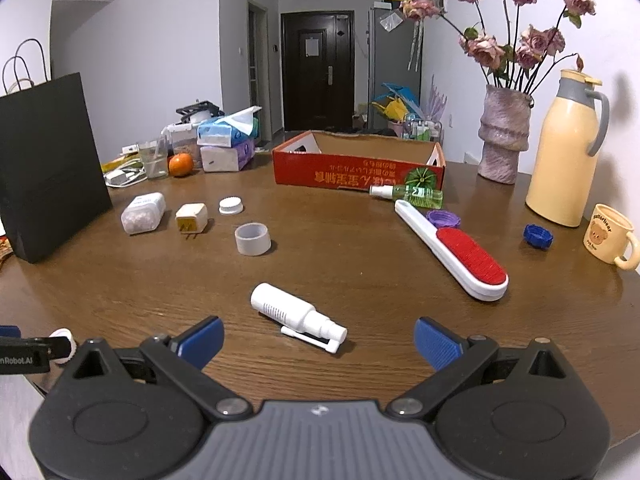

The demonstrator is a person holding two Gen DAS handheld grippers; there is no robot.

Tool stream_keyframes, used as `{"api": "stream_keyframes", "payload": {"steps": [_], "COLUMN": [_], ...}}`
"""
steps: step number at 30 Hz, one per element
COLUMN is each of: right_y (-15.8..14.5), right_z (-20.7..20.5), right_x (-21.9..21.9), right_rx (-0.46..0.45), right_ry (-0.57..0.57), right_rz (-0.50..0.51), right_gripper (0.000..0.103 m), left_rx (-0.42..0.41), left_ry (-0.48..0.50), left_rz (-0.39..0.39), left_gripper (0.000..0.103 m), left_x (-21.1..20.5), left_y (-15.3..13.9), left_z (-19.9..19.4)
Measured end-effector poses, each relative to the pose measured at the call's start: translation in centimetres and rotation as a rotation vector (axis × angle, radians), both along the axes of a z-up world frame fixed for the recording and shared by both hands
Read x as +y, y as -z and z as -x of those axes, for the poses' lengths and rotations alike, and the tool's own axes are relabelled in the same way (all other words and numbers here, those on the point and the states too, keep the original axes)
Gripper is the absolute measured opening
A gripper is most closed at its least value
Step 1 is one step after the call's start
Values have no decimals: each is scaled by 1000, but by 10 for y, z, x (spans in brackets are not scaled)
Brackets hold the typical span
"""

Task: Organize rigid objects
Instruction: 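Grasp the white bottle cap with the left gripper while the right gripper approaches the spray bottle, then grasp the white spray bottle with the right gripper while the left gripper holds the cap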

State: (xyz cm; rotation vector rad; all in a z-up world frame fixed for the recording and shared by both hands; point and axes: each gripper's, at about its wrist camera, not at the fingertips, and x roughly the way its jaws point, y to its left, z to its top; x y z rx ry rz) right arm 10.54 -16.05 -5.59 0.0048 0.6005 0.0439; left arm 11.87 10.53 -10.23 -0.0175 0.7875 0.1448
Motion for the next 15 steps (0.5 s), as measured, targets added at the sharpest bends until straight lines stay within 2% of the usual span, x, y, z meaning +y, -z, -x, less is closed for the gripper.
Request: {"api": "stream_keyframes", "payload": {"steps": [2,7,9,11,13,15], "right_y": [4,12,14,16,18,20], "right_z": [-5,-16,-20,-23,-26,-29], "right_x": [2,6,8,9,11,12], "right_rx": [12,37,46,52,60,68], "right_ry": [1,3,4,5,4,2], "right_rz": [1,8,11,13,15,17], "right_gripper": [101,100,100,98,98,97], "left_rx": [7,29,34,42,30,21], "left_ry": [-3,18,24,27,31,36], "left_rz": [3,22,24,24,24,22], "left_gripper": [82,65,54,48,42,41], "left_x": [4,8,9,10,11,12], "left_y": [5,16,21,25,26,27], "left_z": [-2,-10,-13,-17,-17,-18]}}
